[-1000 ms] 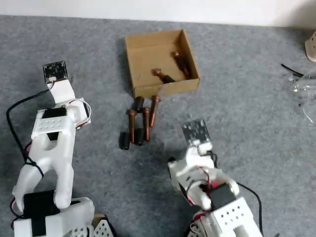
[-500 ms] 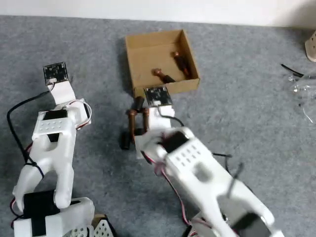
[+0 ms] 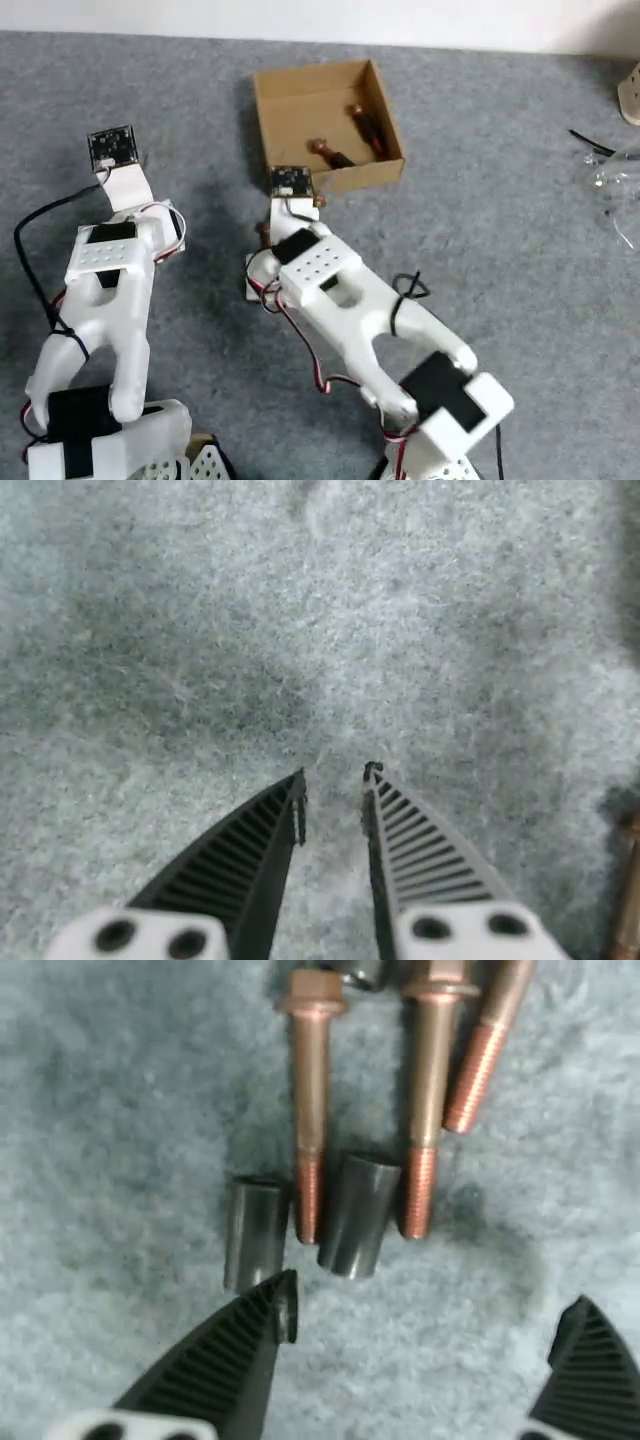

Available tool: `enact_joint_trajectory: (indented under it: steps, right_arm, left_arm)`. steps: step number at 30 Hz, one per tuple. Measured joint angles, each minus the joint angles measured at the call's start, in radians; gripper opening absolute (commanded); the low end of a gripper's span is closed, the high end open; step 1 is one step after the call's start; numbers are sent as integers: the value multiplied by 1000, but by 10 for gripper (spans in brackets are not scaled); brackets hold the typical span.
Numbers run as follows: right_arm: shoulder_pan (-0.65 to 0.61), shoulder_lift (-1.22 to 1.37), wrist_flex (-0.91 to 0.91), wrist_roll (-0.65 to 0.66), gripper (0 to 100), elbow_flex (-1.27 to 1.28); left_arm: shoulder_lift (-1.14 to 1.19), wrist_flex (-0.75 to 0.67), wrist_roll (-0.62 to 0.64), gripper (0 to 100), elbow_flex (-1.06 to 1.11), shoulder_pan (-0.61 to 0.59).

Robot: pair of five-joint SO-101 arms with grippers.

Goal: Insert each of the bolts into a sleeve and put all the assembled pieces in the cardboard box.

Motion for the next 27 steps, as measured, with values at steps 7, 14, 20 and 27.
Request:
enact_joint_trajectory:
  steps: [7, 14, 20, 27]
  right_arm:
    - [0, 48, 0, -20, 368, -31]
    - [0, 58, -3, -26, 368, -31]
    - [0, 94, -9, -26, 368, -31]
    - [-6, 106, -37, -26, 368, -31]
  left_arm:
    - [0, 0, 0, 102, 0, -12]
    - [0, 0, 0, 102, 0, -26]
    - [0, 0, 0, 102, 0, -26]
    - [0, 0, 0, 102, 0, -26]
